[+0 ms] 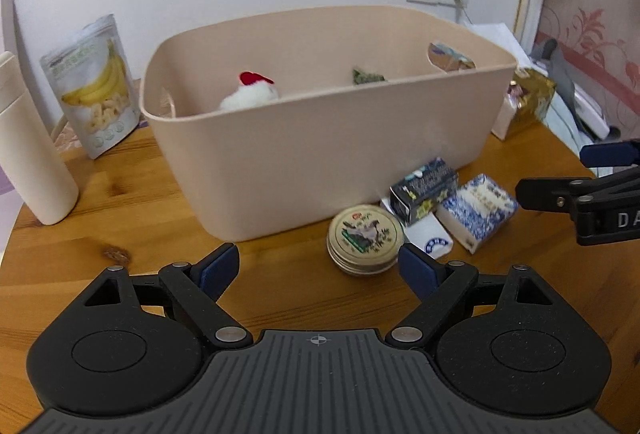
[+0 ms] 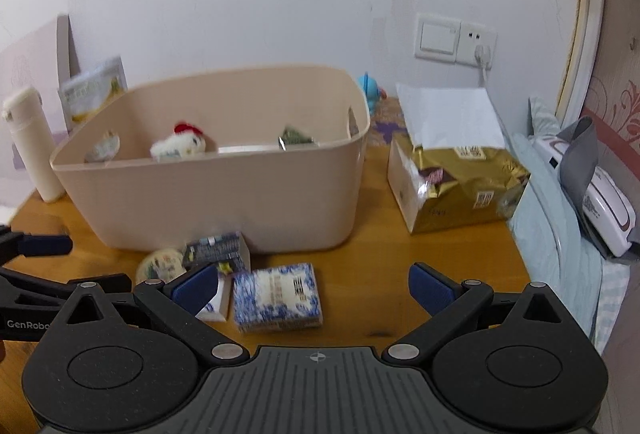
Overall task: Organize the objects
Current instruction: 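Move left tool to round balm tin while right tool approaches dark star-printed box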
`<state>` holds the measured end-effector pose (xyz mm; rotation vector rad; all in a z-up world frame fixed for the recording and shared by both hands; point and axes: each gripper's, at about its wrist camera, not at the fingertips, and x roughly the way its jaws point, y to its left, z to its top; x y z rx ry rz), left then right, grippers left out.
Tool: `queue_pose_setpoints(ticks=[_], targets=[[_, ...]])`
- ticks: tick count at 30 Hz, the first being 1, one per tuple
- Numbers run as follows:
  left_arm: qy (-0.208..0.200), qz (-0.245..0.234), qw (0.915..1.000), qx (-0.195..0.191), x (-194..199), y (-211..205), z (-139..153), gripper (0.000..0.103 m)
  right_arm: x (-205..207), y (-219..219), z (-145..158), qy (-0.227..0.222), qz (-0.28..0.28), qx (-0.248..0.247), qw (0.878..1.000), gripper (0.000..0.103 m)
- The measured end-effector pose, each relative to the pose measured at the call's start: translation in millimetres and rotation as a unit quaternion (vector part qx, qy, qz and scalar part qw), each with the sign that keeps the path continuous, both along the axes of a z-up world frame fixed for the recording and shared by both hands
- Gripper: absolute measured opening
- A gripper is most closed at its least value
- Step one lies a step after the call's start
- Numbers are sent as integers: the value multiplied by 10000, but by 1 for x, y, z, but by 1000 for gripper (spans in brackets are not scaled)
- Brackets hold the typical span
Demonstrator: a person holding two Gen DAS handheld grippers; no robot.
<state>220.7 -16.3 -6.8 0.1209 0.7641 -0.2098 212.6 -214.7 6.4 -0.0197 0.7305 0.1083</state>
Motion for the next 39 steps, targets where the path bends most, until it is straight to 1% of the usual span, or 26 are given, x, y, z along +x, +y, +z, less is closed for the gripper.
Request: queue_pose_setpoints(ticks=[2,8,11,20,26,39], targets=[[32,-34,10000,0,2,-2,-5,88,2,2,-6,118,-5,-83,9999,103],[216,-78,9997,-64,13,-5,-19,88,6,4,-19,198,23,-44,9998,103],[275,-97,9994,-168,19,-4,-24,88,9,6,-24,207,62,-62,9997,103],[340,-157,9991,-217,33,-8,-34,88,18,17,-30,124,309,-218,9992,103],[302,-62,9994,-132,40,-7,-38,88,26,24,-31,115,434,-247,9987,103],[240,2,9997,-49,42,14,-38,88,39,39,-39,198,660,-174,9975,103]])
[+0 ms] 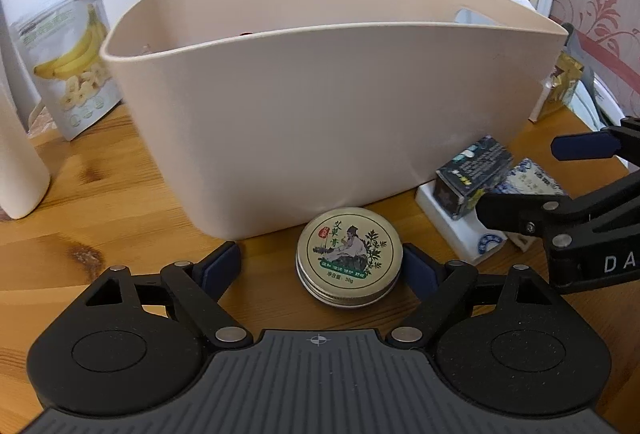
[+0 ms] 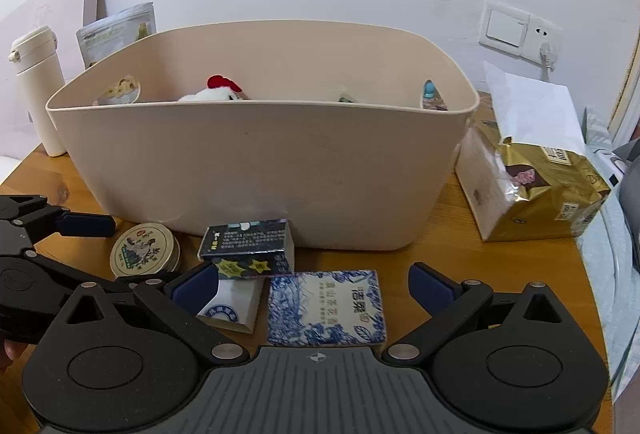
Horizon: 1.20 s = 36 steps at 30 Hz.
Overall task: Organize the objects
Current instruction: 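Move left tool to round balm tin while right tool approaches dark star-printed box, then close left tool on balm tin while right tool grips the dark star box, then lift and carry tin in left tool while right tool carries star box to basket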
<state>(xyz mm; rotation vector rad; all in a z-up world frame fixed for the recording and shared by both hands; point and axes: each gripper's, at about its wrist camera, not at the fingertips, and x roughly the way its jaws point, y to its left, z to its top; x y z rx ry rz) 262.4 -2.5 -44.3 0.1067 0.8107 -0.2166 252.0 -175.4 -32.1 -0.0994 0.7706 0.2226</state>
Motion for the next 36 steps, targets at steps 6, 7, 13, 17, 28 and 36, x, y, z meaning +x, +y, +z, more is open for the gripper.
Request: queue_pose_setpoints(ticks=[6,7,13,17,28,36], targets=[[-41,109,9999,-8,1,18,0,88,2,12,-2,30,168,-19,9999,103],[-41,102,9999,-8,1,20,0,88,2,14,-2,31,192,-18,9998,103],[-93,52,9999,-34,0,29,-1,86,8,23,-5,88,224,-56,9997,95],[-159,111,9998,-56,-2,31,-1,73,13,25,-6,104,170,-48,9998,85],[-181,260,9995,-60,-5,35,2,55,12,26,-4,72,109,-10,9999,52],[-60,593,9979,-239,-11,52,6,54,-1,17,8,-40,56,10,10000,52]])
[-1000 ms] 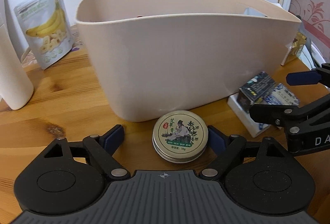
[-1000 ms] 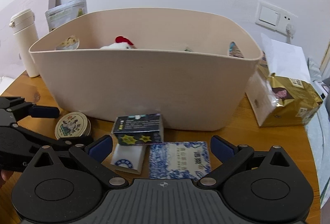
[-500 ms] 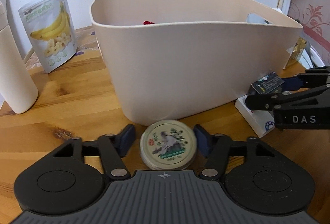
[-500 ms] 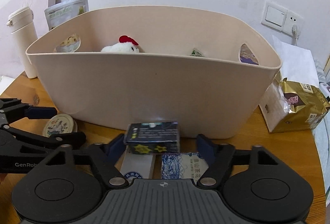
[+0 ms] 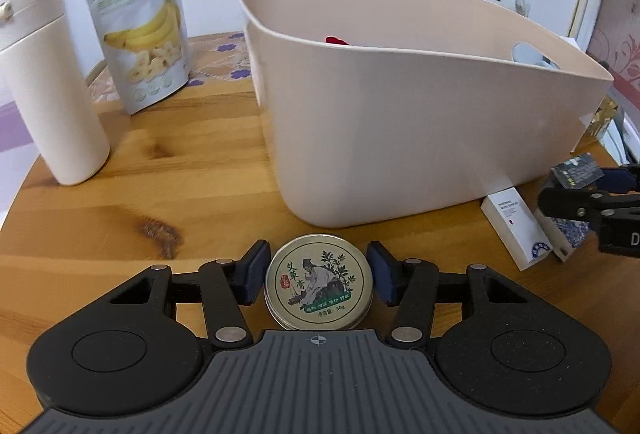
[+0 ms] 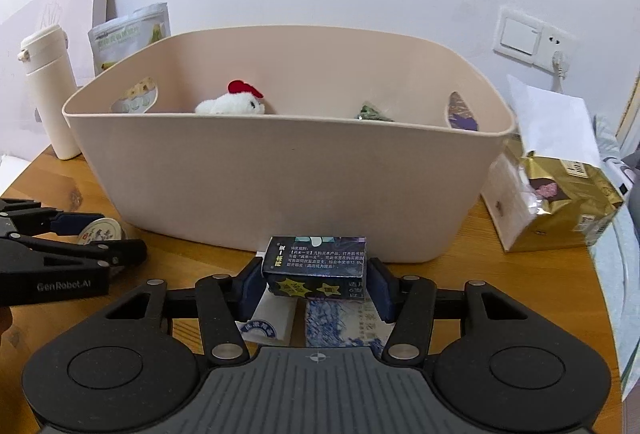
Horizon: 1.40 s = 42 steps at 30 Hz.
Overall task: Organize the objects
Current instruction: 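Lift and carry tin in left tool while right tool carries star box to basket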
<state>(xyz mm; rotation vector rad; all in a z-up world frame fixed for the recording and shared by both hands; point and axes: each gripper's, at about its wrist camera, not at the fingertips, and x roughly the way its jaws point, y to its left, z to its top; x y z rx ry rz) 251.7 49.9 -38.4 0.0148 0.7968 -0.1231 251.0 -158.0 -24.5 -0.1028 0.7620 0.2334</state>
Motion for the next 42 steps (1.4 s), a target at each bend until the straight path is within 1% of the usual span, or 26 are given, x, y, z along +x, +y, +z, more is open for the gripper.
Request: queue_pose_setpoints(ticks=[5,10,14,18,26,36,42], targets=[[-22,10,10000,66,-9,4,3,54,-10,-15,4,-19,-190,121,9997,52],[-92,-48,9999,102,-20,4,12,54,-23,-25,7,-69,-269,122,9995,52],[-205,-107,9997,43,-29,4,21,54,-33,-31,14,-196,-304,188,9992,52],[-383,-142,9992,41,-38,3,35,54,-39,-35,23,-344,-306,190,9988,52],[-817,-244,9963,84,-50,0,73,54,-52,-45,49,-710,-361,256,9965,52],[-1280,-367,9911,87,-49,-9,112,54,-58,-56,79,-1186,-443,332,9914,52],[-1476,-414,9881,103,-39,-14,128,54,-53,-61,95,-1383,-510,404,9883,52]])
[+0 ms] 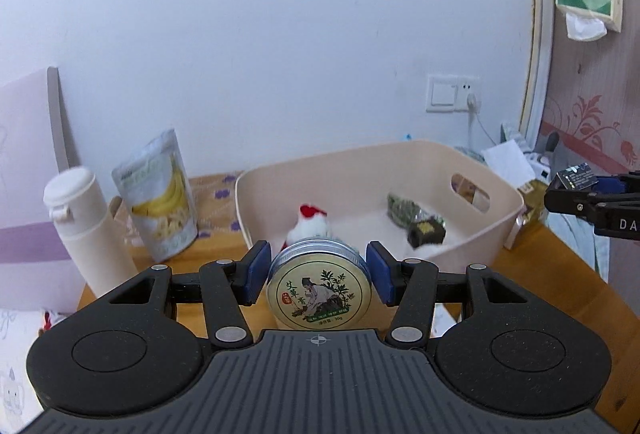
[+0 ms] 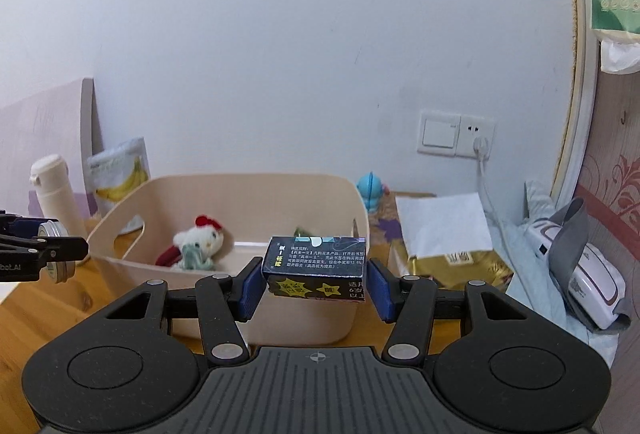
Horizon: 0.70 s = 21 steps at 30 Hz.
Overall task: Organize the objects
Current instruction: 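Lift and carry tin in left tool while right tool carries star box to basket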
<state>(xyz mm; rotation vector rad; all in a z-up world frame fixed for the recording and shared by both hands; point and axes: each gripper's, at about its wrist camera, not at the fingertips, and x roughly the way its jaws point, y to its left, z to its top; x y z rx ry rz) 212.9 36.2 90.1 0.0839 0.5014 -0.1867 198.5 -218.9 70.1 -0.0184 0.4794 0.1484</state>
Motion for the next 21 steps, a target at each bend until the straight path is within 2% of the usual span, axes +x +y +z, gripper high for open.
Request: queue_pose_setpoints(ticks=[12,21], targets=[[-221,25,9997,78,42,-16,17,54,28,-1,13,-213,-49,76,9997,52],[-4,41,9997,257,85,-38,4,54,58,4,12,-234,11,68,9997,52]])
